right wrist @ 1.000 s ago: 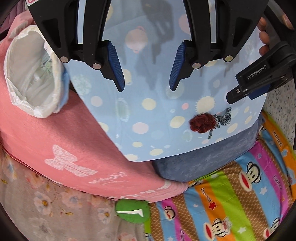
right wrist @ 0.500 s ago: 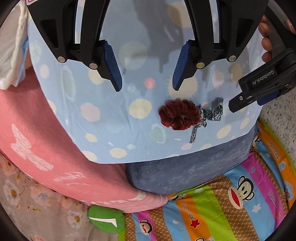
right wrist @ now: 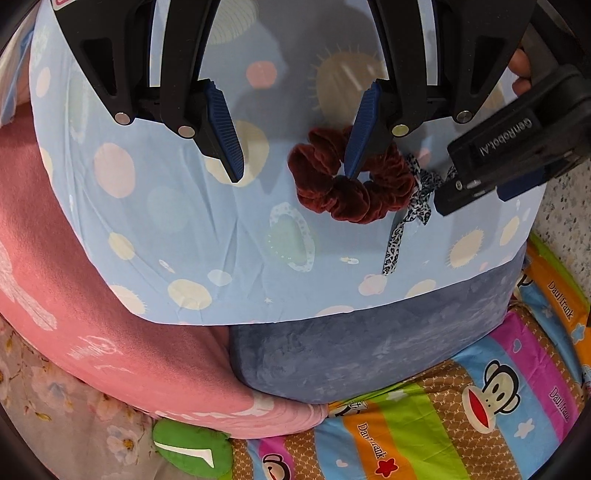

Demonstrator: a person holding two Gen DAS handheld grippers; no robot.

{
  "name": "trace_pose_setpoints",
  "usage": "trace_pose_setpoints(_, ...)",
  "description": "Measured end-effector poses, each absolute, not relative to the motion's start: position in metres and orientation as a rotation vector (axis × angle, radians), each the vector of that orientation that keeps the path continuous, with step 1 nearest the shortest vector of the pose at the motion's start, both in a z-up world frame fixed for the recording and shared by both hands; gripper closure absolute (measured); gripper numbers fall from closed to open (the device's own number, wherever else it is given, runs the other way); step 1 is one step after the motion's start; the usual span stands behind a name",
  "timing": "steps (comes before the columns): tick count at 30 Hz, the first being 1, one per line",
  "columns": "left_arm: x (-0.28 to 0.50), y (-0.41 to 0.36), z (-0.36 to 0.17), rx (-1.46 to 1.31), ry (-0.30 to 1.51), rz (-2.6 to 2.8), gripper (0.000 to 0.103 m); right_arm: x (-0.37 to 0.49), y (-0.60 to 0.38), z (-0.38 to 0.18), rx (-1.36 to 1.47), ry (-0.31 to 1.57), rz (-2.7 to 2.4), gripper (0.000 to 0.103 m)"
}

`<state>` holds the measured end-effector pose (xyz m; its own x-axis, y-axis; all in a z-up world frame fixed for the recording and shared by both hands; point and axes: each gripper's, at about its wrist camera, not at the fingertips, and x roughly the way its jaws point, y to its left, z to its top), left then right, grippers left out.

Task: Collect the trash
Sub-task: 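Grasp the leopard hair tie with the left tool while the right tool grasps the red scrunchie, then carry the leopard tie and red scrunchie over the white bin and open both tools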

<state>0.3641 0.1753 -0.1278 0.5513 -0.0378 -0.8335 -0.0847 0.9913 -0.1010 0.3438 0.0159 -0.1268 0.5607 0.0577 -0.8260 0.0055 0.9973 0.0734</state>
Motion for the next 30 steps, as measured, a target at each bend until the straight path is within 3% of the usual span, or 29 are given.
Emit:
trace_pose_setpoints(4,0.368,0.174,-0.142,-0.143,1.032,0.005,0.048,0.354,0.019,-0.139,0.074,1.004,0.039,0.051)
trace_pose_setpoints(5,0.367,0.173,-0.145,-0.146,1.041,-0.005,0.059,0.355,0.019,-0.143,0.078,1.013,0.043,0.054)
trace_pose_setpoints(6,0.366,0.173,-0.148,-0.148,1.051,-0.013,0.066,0.356,0.019,-0.146,0.085,1.023,0.049,0.06)
trace_pose_setpoints(8,0.364,0.172,-0.151,-0.15,1.067,-0.024,0.088,0.355,0.018,-0.152,0.112,1.04,0.071,0.075)
trace_pose_setpoints(11,0.357,0.169,-0.15,-0.142,1.056,-0.023,0.096,0.348,0.017,-0.15,0.127,1.041,0.086,0.085)
trace_pose_setpoints(30,0.27,0.087,-0.059,-0.082,0.915,-0.151,0.097,0.239,-0.068,-0.056,0.192,0.862,-0.031,0.088)
